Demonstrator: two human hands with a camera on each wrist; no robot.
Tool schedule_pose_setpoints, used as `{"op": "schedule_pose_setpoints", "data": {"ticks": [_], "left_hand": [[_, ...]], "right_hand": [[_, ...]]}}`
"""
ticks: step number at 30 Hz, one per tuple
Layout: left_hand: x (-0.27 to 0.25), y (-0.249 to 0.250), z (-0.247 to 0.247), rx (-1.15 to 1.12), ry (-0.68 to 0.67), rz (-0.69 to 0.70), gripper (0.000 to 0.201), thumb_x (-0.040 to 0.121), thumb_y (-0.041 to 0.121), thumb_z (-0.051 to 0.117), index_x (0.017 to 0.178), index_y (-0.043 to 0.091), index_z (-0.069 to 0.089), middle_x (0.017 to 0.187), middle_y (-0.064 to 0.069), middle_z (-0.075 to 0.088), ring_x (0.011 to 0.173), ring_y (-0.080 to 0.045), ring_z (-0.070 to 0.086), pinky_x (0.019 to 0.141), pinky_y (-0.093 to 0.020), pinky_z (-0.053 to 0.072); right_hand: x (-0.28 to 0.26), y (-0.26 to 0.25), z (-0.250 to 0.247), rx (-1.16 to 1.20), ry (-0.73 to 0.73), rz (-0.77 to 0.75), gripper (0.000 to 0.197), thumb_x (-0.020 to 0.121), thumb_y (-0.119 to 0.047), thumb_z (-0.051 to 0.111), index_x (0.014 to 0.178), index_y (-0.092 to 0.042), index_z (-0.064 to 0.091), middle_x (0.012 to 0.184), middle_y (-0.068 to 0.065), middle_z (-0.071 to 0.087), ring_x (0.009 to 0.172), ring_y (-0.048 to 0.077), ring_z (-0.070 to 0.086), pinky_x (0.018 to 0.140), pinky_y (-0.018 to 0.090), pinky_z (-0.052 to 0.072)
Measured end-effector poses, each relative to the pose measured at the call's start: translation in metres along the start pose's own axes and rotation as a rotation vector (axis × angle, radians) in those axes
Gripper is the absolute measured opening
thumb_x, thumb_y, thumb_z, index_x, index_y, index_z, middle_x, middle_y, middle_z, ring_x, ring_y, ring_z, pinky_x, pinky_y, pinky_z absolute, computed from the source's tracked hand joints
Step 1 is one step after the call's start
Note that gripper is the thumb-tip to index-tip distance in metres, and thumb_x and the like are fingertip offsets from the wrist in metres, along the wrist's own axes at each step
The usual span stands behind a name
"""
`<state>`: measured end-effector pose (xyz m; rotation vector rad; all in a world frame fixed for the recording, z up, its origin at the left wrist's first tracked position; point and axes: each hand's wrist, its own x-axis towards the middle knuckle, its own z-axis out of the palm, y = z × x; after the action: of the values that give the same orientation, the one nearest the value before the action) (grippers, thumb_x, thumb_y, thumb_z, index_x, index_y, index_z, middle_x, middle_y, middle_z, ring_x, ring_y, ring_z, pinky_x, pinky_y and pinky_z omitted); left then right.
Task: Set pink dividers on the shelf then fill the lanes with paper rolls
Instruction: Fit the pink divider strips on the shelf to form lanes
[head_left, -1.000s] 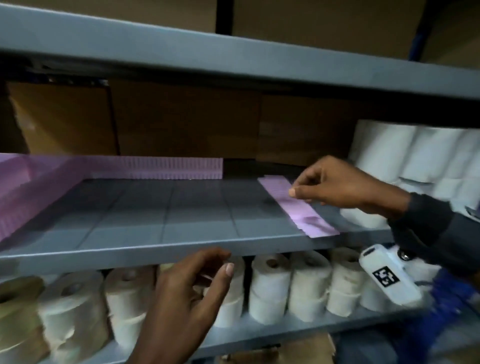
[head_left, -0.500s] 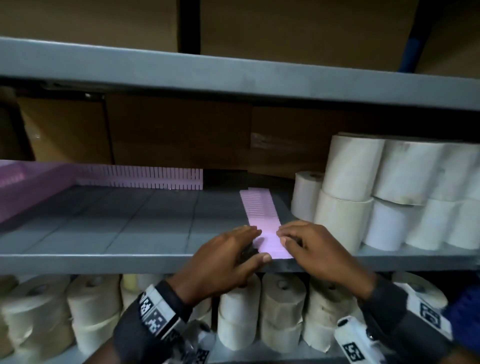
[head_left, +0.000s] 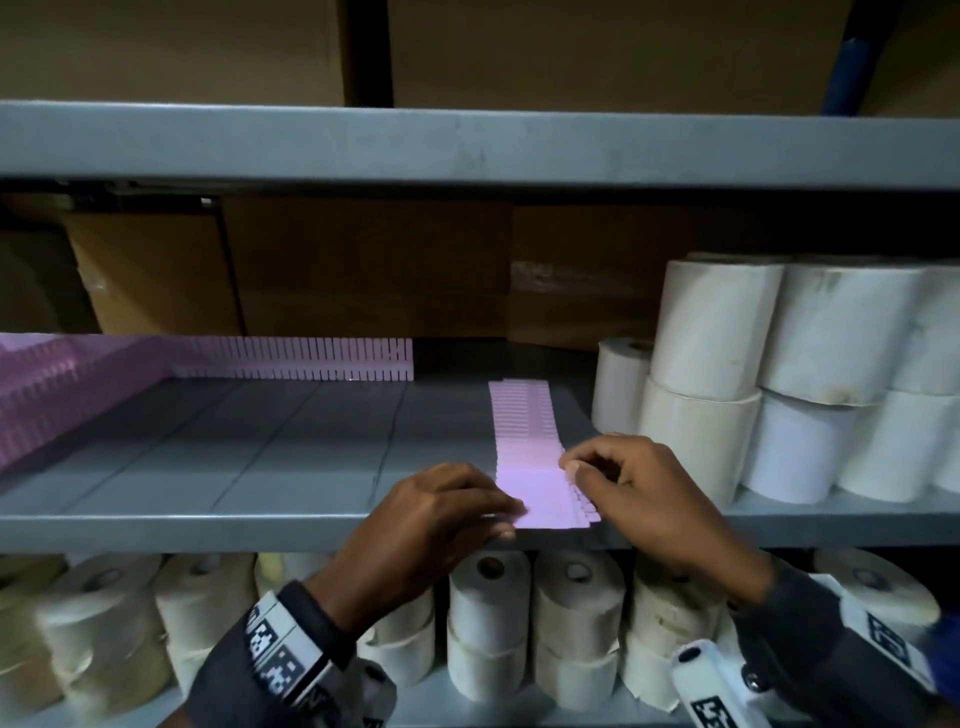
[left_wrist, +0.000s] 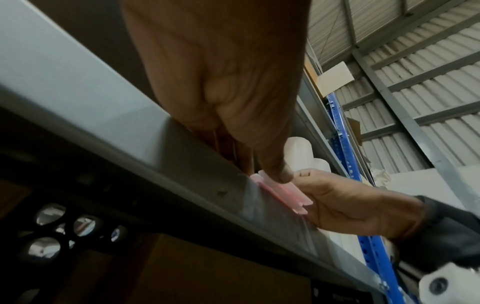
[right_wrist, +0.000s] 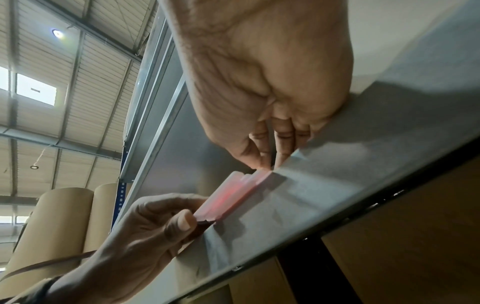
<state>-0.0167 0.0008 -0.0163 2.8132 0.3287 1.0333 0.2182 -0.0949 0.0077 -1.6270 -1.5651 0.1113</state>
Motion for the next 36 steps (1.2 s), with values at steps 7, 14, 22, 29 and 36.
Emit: {"op": "schedule_pose_setpoints", "data": {"ticks": [7, 14, 22, 29, 36], "left_hand": [[-0.002, 0.000, -0.011, 0.139, -0.031, 0.123, 0.021, 0.093, 0.026, 0.076, 0.110, 0.016, 0.080, 0.098, 0.000, 0.072, 0.084, -0.019, 0.070, 0.063, -0.033, 0.057], [0.006, -0.017, -0.043, 0.116, 0.012, 0.183, 0.020, 0.093, 0.016, 0.073, 0.111, 0.009, 0.079, 0.100, -0.004, 0.074, 0.087, -0.021, 0.071, 0.071, -0.034, 0.058], [-0.004, -0.034, -0.087, 0.240, 0.760, 0.050, 0.020, 0.102, 0.012, 0.059, 0.102, 0.000, 0.074, 0.095, -0.010, 0.075, 0.086, -0.015, 0.066, 0.086, -0.017, 0.047], [-0.033, -0.040, -0.116, -0.273, 1.024, -0.172, 0.018, 0.106, 0.016, 0.057, 0.117, 0.006, 0.067, 0.095, 0.008, 0.073, 0.084, 0.000, 0.074, 0.080, -0.020, 0.061], [-0.071, -0.069, -0.141, -0.313, 0.993, -0.303, 0.030, 0.107, 0.025, 0.056, 0.127, 0.004, 0.066, 0.108, 0.008, 0.073, 0.091, -0.009, 0.076, 0.081, -0.023, 0.062]], "right_hand": [[0.008, -0.012, -0.003, -0.034, 0.035, 0.026, 0.012, 0.089, -0.028, 0.064, 0.090, -0.029, 0.075, 0.083, -0.021, 0.072, 0.079, -0.007, 0.065, 0.063, 0.007, 0.048], [0.013, -0.024, -0.009, -0.085, 0.065, 0.030, 0.011, 0.089, -0.026, 0.066, 0.085, -0.030, 0.075, 0.079, -0.028, 0.070, 0.076, -0.007, 0.064, 0.064, 0.005, 0.047], [0.035, -0.049, -0.021, -0.299, 0.081, 0.191, 0.043, 0.090, -0.034, 0.067, 0.130, -0.019, 0.059, 0.101, -0.004, 0.065, 0.087, 0.010, 0.061, 0.064, 0.011, 0.040], [0.054, -0.058, -0.016, -0.402, -0.071, 0.162, 0.040, 0.093, -0.030, 0.064, 0.129, -0.014, 0.061, 0.112, 0.000, 0.071, 0.090, 0.013, 0.066, 0.071, 0.026, 0.053], [0.084, -0.067, -0.002, 0.023, -0.193, 0.149, 0.004, 0.090, -0.011, 0.069, 0.090, -0.014, 0.071, 0.081, 0.007, 0.076, 0.076, 0.021, 0.074, 0.082, 0.048, 0.060]]}}
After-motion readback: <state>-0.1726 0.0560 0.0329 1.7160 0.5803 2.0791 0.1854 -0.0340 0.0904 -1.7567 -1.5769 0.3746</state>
